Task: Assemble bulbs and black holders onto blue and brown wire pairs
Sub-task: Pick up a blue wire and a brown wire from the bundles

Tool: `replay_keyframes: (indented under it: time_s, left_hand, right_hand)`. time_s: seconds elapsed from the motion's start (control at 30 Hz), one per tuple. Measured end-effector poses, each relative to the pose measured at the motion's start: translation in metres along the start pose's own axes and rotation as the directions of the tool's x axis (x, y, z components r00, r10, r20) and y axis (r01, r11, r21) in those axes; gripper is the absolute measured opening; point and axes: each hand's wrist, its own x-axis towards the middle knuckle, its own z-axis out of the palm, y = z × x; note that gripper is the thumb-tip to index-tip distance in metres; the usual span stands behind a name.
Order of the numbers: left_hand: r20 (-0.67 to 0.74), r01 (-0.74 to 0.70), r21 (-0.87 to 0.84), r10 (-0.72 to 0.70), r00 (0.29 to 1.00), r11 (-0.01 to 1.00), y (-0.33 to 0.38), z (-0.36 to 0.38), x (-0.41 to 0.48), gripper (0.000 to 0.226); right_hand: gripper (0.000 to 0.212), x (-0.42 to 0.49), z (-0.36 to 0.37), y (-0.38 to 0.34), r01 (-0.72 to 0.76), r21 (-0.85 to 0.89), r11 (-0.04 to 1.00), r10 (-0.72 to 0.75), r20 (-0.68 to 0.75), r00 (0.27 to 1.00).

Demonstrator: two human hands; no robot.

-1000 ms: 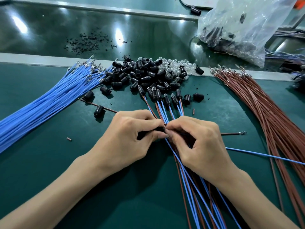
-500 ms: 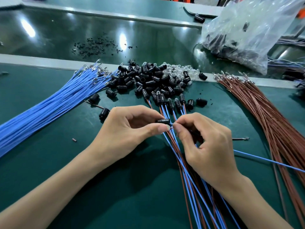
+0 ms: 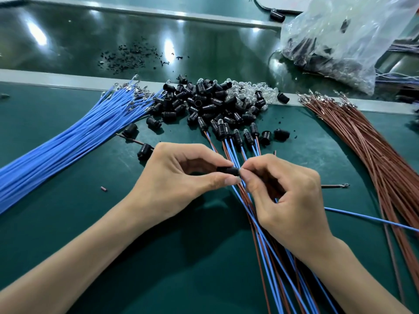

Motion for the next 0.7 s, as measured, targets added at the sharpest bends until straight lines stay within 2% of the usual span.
replay_keyframes:
  time_s: [0.2, 0.43, 0.5, 0.6, 0.7]
  left_hand:
    - [-0.012, 0.011, 0.023, -0.011, 1.0, 1.0, -0.001, 0.0, -0.001, 0.016]
    - [-0.034, -0.028, 0.23, 0.037, 0.999, 0.973, -0.005, -0.001, -0.001, 0.016]
    - [-0.09, -0.036, 0.281, 0.063, 0.994, 0.959, -0.007, -0.002, 0.0, 0.01]
    - [-0.268, 0.022, 0.315, 0.066, 0.961, 0.949, -0.011, -0.007, 0.003, 0.02]
    - [-0.279, 0.04, 0.337, 0.059, 0.959, 0.941, -0.01, -0.007, 0.003, 0.018]
  right_hand:
    - [0.004, -0.002, 0.002, 0.002, -0.011, -0.016, 1.0, 0.012, 0.012, 1.0]
    - [0.002, 0.001, 0.004, 0.006, -0.006, -0.102, 0.995, 0.009, 0.026, 1.0]
    - [0.004, 0.0, 0.002, 0.009, -0.001, -0.151, 0.988, 0.003, 0.016, 1.0]
    - [0.007, 0.002, -0.006, 0.018, -0.043, -0.23, 0.972, 0.036, -0.035, 0.999]
    - [0.006, 0.003, -0.012, 0.02, -0.057, -0.364, 0.93, 0.042, -0.048, 0.998]
